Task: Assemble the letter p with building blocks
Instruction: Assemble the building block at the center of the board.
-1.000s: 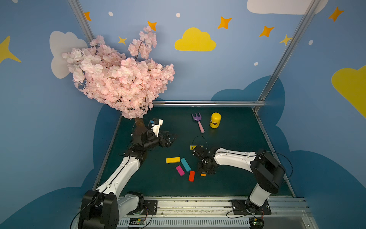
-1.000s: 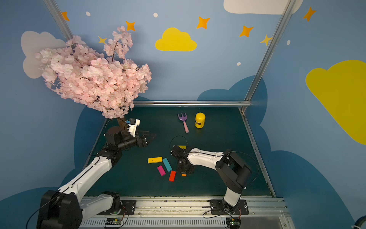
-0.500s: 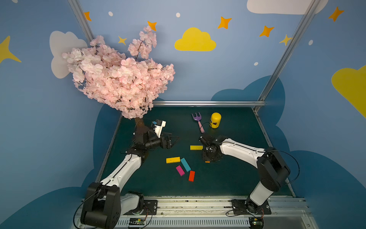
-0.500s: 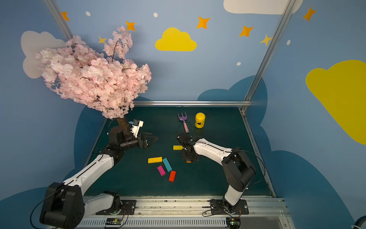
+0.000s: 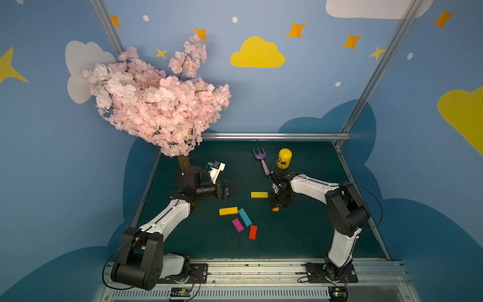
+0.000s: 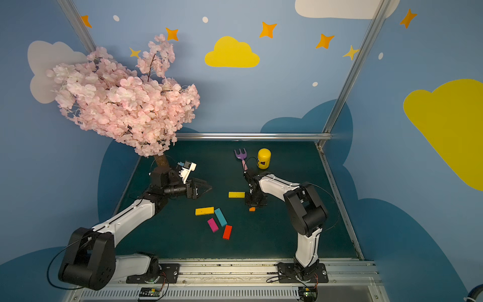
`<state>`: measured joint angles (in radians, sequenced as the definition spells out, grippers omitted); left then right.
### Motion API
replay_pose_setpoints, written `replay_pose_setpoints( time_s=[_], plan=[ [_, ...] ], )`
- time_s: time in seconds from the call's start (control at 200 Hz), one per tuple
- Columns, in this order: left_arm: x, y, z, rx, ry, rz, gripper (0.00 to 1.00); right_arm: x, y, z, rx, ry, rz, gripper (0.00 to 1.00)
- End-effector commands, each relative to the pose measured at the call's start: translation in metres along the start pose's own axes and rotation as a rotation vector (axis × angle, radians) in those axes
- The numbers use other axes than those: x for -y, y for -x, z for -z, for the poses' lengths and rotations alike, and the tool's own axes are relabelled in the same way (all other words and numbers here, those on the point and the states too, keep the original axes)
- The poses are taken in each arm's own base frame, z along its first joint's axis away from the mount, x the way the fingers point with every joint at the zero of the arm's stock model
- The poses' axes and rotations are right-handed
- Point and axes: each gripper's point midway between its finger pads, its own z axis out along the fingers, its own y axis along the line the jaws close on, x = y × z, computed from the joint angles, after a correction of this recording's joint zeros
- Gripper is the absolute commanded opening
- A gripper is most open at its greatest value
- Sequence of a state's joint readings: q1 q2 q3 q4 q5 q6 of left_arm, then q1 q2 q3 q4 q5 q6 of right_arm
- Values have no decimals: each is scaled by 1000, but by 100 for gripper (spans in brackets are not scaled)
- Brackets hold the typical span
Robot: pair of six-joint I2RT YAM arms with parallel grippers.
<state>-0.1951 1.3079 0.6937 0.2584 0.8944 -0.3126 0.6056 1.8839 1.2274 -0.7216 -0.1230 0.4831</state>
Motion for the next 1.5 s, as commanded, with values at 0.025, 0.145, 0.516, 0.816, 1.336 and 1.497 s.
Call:
replay_pose_setpoints(
  time_s=[0.025,0.145,0.516,0.816,1.336,1.497],
  plan=[
    [9,9,3,8,1,-44,100,-10,2,-5,-25,40,38,24],
    [12,10,3,8,0,-50,100,-7,4,-5,-18,25,22,25],
    [13,12,4,9,0,-52,100,2,10,-3,3,-38,-11,28],
    [16,12,6,15,3,-62,100,1,11,-6,4,-59,-20,29],
    [16,10,6,12,4,-60,100,-5,13,-10,1,-80,0,30],
    [16,9,6,11,5,-61,100,-7,13,-10,0,-79,3,30]
  ],
)
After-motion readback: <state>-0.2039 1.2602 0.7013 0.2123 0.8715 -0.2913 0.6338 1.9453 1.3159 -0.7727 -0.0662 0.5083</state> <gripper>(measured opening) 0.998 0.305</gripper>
